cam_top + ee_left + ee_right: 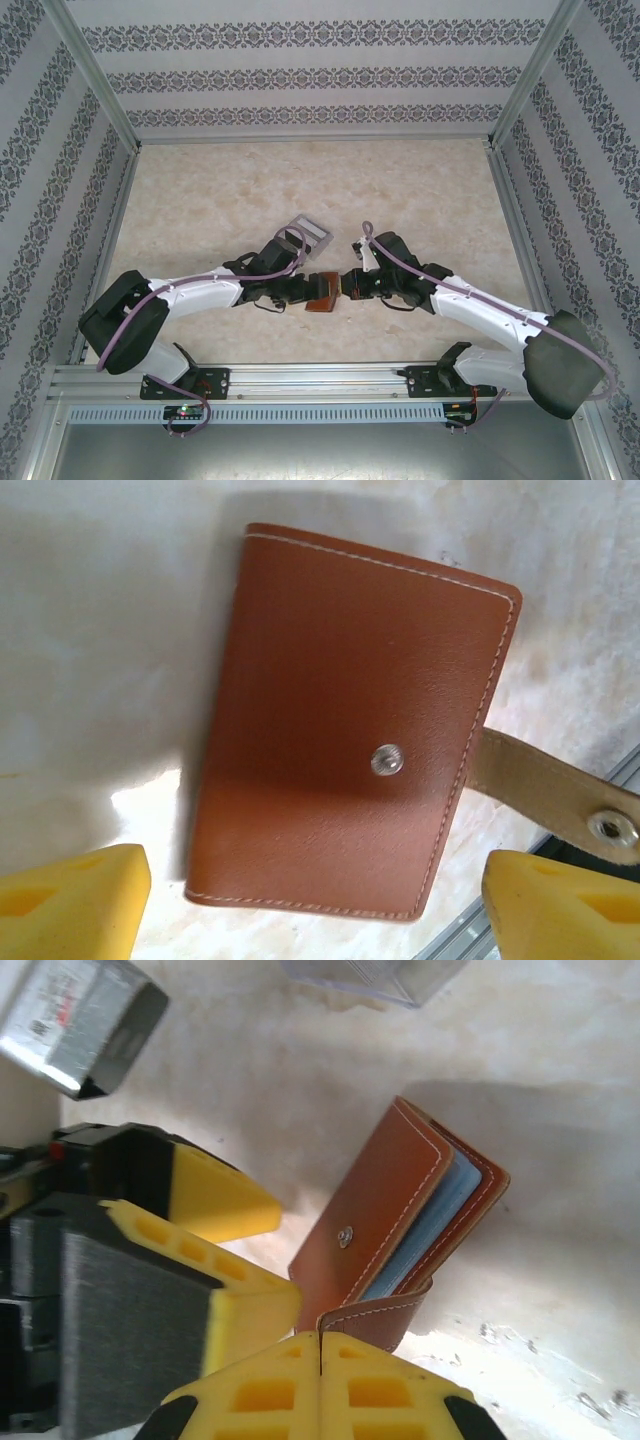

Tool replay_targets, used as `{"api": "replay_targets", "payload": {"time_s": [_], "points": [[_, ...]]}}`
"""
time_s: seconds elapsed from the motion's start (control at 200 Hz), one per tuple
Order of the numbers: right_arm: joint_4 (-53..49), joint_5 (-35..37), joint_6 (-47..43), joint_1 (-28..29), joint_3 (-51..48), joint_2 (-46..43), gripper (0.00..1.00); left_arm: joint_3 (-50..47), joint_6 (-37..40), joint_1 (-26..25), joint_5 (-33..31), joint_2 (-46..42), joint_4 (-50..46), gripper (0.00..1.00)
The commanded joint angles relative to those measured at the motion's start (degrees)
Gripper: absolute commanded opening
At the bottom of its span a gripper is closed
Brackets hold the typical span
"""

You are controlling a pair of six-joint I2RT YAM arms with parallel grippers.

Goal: Put the credit cards into the card holder

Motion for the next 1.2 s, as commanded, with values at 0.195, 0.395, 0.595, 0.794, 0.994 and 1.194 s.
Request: {"api": "replay_targets", "payload": {"time_s": [0.195, 0.395, 0.595, 0.794, 0.994, 1.194], "points": [[4.5, -4.7, 2.8, -0.9, 2.4, -0.4, 0.00, 1.8, 3.3, 0.3, -0.3, 1.3, -3.8, 0.82], [2.7, -3.9, 1.8, -1.1, 1.8, -0.4, 0.00, 1.5, 4.3, 1.1, -2.9, 0.4, -5.6, 0.50], [-0.6, -2.3, 0.0, -2.6, 0.9, -1.1, 0.00, 1.9, 6.6, 1.9, -5.7, -2.3, -9.3, 0.49], [-2.6, -1.5, -1.8, -4.3, -0.1, -0.4, 0.00, 2.0, 7.4, 2.6, -6.2, -2.2, -10.3, 0.66], [-3.3, -1.8, -2.7, -4.9, -0.3, 1.8, 0.00, 2.5, 7.9, 3.2, -7.1, -2.6, -11.5, 0.78], [-3.6, -1.5, -3.4, -4.9, -0.4, 2.8, 0.00, 1.1, 6.7, 3.4, -4.8, -4.3, -8.0, 0.69]]}}
